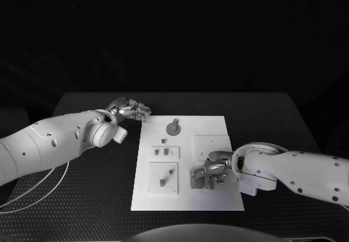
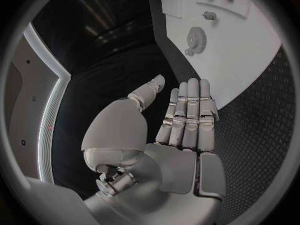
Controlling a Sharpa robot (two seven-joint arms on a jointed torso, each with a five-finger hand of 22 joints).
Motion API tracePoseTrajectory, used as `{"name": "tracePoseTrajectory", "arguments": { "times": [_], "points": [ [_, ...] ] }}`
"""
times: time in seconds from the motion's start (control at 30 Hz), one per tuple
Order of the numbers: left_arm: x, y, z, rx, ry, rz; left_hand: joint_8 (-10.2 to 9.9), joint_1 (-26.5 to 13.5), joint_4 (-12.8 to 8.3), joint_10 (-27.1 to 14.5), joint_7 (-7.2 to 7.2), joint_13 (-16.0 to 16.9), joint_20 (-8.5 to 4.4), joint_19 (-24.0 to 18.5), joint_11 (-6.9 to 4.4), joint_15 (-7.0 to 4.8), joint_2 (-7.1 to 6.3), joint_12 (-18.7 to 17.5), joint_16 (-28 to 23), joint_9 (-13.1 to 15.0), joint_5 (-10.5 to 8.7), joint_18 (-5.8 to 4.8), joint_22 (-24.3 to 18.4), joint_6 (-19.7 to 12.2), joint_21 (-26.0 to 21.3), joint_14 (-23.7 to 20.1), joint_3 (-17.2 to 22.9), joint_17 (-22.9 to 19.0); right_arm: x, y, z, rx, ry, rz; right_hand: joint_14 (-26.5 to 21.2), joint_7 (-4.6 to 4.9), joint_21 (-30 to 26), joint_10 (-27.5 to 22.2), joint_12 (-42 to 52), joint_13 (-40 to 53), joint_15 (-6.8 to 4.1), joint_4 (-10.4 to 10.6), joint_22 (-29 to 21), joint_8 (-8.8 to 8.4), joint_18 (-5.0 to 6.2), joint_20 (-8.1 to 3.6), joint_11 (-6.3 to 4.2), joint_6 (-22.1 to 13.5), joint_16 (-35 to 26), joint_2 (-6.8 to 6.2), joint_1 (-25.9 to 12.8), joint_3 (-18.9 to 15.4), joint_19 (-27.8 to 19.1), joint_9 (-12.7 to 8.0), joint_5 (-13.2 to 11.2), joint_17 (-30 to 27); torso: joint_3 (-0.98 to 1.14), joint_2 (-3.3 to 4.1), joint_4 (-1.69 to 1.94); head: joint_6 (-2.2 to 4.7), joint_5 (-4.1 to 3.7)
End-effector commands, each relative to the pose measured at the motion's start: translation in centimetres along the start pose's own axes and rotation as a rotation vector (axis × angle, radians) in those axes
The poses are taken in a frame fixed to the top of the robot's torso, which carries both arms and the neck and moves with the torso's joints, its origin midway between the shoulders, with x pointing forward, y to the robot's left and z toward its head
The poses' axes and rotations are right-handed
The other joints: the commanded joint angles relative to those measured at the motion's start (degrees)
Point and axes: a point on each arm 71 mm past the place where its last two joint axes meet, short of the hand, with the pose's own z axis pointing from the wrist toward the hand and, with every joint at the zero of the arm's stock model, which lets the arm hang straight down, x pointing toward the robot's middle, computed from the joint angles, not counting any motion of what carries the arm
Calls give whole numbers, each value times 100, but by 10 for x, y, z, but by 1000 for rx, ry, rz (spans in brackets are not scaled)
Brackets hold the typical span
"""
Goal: Assemble the parts on the task board
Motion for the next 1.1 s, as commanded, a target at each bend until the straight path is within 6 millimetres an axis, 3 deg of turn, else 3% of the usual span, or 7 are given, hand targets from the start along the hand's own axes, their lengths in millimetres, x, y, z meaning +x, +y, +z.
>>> {"name": "tracePoseTrajectory", "arguments": {
  "times": [0.03,0.2,0.5,0.8,0.87,0.97,1.1],
  "points": [
    [2,-1,0,6,16,-8,38,-59,12,-24,-15,8,5,9,24,10,-18,-20,-40,-7,-8,12,-5,-13,-6,32,-15,7,4,-4,2,21,9,-9,-54,1,-36,-24,-8,-13,0,95,89,-25,-11,-17,31,-52,-25,-118,-17,22,14,-6,-21,-27,-2,0,3,-3,3],
    [2,-1,0,5,15,-8,38,-60,13,-25,-15,8,6,8,25,10,-19,-21,-42,-8,-8,12,-6,-13,-6,32,-15,10,3,-4,2,21,3,-16,-89,21,-38,-42,0,-18,14,262,92,-60,-11,-16,49,-113,-25,-264,20,84,12,-5,-21,-78,-3,0,4,-3,4],
    [1,-1,0,5,14,-8,38,-59,14,-27,-14,8,6,8,25,10,-19,-21,-47,-9,-8,13,-7,-14,-6,32,-15,15,2,-5,2,21,-2,-13,-129,33,-42,-66,4,-22,26,387,93,-72,-11,-9,61,-138,-30,-367,57,114,-1,6,-20,-128,-4,1,1,-9,11],
    [1,-1,0,6,12,-7,39,-57,15,-27,-14,8,6,7,25,10,-18,-20,-51,-10,-8,13,-7,-14,-6,34,-14,20,1,-4,0,-10,-33,-25,-125,32,-38,-67,13,-22,26,427,95,-70,-11,-11,61,-137,-20,-369,107,133,1,15,-20,-126,1,-2,1,-10,0],
    [1,-1,0,6,13,-7,39,-57,15,-27,-15,8,5,7,25,10,-18,-20,-52,-10,-8,13,-8,-14,-6,34,-14,22,1,-3,-1,-20,-35,-40,-114,29,-26,-63,26,-21,24,357,101,-59,-11,-16,58,-126,-6,-322,212,113,1,29,-20,-121,1,-1,-1,-4,-2],
    [1,-1,0,6,12,-7,39,-55,14,-27,-15,8,5,7,25,10,-18,-20,-53,-10,-8,13,-8,-14,-6,34,-13,23,3,-3,-3,-31,-15,-71,-112,20,-7,-61,43,-21,17,16,106,-37,-11,-19,50,-104,5,-265,516,22,-9,56,-21,-136,3,-2,-3,-4,-1],
    [1,-1,0,6,12,-7,40,-54,14,-26,-15,8,5,7,25,10,-17,-20,-54,-10,-8,13,-8,-14,-6,35,-13,26,5,-5,-6,-41,13,-107,-76,2,-4,-39,57,-34,9,-215,95,-1,-11,-9,34,-39,27,-313,741,-38,1,87,-21,-114,0,-2,-2,-8,0]
  ]
}}
